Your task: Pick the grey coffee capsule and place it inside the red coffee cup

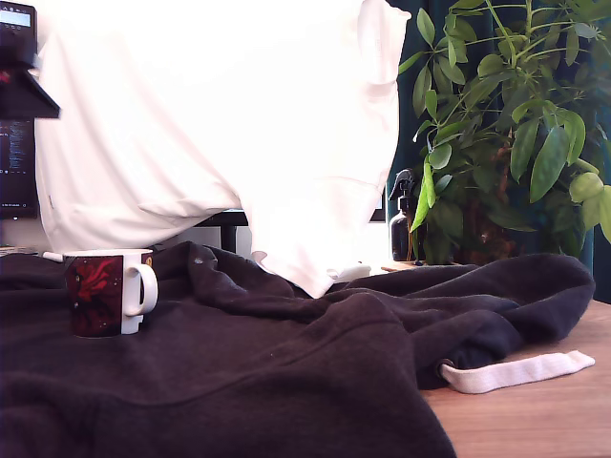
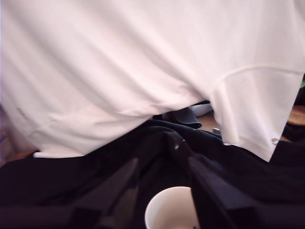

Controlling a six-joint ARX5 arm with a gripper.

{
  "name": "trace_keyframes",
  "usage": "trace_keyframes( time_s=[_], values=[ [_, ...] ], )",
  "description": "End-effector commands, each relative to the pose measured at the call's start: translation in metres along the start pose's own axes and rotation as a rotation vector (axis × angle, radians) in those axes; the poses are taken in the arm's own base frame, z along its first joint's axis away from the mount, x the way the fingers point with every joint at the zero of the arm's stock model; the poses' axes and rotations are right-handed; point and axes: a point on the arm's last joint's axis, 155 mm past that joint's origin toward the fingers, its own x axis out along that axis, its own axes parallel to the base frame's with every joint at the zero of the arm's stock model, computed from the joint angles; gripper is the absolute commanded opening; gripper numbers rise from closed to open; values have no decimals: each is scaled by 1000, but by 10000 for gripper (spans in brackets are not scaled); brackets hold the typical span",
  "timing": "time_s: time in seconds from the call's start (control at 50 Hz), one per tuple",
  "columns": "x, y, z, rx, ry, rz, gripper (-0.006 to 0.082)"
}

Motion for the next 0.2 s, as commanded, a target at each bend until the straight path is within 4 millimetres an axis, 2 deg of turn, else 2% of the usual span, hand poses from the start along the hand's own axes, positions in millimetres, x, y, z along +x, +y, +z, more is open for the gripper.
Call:
trace_keyframes(
  time_s=[0.0,0.18],
  values=[
    [-6,3,5,-2,-6,17,-19],
    [-20,10,6,-4,8,61,-19]
  ],
)
